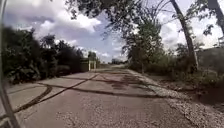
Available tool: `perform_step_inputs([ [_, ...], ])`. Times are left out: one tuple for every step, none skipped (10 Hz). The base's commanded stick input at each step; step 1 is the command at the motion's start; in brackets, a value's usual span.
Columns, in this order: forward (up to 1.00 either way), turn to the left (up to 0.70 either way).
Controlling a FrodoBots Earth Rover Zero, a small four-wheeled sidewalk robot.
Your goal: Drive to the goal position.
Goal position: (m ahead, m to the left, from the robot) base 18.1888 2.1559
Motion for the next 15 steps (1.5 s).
perform_step_inputs([
  [0.70, 0.00],
  [0.70, 0.00],
  [0.70, 0.00],
  [0.70, 0.00],
  [0.70, 0.00],
  [0.70, 0.00],
  [0.70, 0.00],
  [0.70, 0.00],
  [0.70, 0.00],
  [0.70, 0.00],
  [0.70, 0.00],
  [0.70, 0.00],
  [0.70, 0.00],
  [0.70, 0.00],
  [0.70, 0.00],
])
